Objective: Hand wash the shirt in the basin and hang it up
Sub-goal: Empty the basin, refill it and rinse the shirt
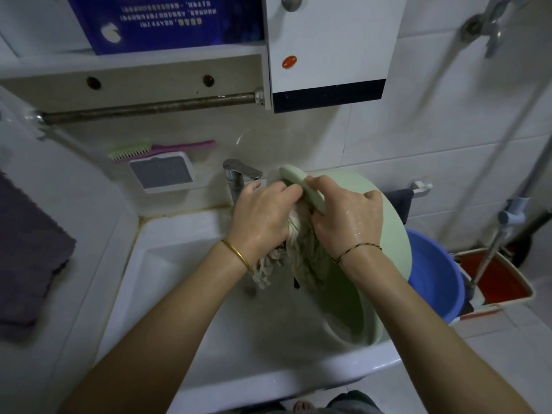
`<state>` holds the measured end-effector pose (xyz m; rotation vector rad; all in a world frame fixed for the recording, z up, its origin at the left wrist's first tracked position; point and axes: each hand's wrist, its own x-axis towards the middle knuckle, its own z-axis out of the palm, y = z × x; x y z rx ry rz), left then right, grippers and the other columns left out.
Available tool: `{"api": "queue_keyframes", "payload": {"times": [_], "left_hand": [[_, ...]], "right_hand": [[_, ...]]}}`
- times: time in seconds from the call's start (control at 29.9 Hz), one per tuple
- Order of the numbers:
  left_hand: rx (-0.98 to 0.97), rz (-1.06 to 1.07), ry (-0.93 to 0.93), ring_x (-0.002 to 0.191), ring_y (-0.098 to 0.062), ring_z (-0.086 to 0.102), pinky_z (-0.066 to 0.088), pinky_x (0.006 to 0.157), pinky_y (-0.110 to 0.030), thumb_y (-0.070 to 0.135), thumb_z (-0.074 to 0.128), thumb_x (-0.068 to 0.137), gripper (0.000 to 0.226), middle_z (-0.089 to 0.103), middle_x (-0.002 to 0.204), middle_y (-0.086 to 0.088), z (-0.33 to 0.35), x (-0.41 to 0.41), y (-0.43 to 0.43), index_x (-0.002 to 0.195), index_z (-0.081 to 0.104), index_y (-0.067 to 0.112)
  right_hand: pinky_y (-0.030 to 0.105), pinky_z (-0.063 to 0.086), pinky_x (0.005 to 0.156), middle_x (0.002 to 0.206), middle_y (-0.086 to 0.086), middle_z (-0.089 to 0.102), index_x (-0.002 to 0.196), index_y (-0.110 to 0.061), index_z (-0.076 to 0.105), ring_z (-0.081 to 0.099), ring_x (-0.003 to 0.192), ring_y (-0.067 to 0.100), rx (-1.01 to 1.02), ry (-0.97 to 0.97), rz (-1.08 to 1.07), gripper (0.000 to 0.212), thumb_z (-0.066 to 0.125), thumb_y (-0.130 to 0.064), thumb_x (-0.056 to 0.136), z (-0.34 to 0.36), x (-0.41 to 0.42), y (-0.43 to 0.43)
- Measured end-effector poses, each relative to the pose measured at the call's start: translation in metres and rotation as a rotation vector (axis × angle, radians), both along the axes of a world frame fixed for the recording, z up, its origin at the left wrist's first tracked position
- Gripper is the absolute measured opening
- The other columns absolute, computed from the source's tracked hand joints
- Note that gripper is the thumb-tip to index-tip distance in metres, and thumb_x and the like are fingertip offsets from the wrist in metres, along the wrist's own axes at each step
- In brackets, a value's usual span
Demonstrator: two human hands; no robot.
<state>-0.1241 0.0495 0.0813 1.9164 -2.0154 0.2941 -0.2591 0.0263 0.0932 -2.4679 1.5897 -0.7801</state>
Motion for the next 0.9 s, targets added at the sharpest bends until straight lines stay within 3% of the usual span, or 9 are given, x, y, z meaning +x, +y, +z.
{"api": "queue_keyframes", "payload": {"times": [0.33,0.6,0.77,0.9], "left_hand": [[-0.048,0.005,-0.008,0.083,-0.028,0.06,0.042,0.091,-0.04,0.0,0.054,0.071,0.026,0.057,0.079,0.0,0.001,0.0,0.004,0.088,0.057,0.018],[-0.073,0.014,0.002,0.085,-0.025,0.061,0.038,0.091,-0.037,0.001,0.054,0.071,0.029,0.059,0.081,0.003,0.003,0.0,0.005,0.092,0.059,0.022],[-0.102,0.026,0.024,0.082,-0.021,0.061,0.027,0.072,-0.029,0.01,0.064,0.076,0.027,0.063,0.086,0.005,0.004,0.0,0.0,0.096,0.061,0.027],[-0.096,0.011,0.054,0.082,-0.024,0.061,0.031,0.062,-0.029,0.017,0.064,0.078,0.023,0.063,0.091,0.004,0.007,-0.002,-0.002,0.098,0.059,0.027]], "right_hand": [[0.034,0.026,0.084,0.09,-0.002,0.07,0.13,-0.037,0.045,0.061,0.081,0.024,-0.041,-0.022,0.023,0.048,0.049,-0.016,0.087,0.001,-0.001,0.003],[0.035,0.031,0.086,0.096,-0.002,0.071,0.129,-0.036,0.049,0.062,0.086,0.025,-0.038,-0.07,0.057,0.047,0.052,-0.018,0.086,-0.001,-0.004,0.001],[0.04,0.046,0.086,0.102,0.003,0.067,0.124,-0.027,0.056,0.061,0.095,0.027,0.126,-0.346,0.024,0.047,0.062,-0.013,0.08,-0.002,-0.019,-0.007],[0.043,0.052,0.086,0.097,-0.001,0.059,0.116,-0.019,0.057,0.061,0.092,0.025,0.344,-0.672,-0.096,0.044,0.065,-0.003,0.076,-0.022,-0.037,-0.034]]}}
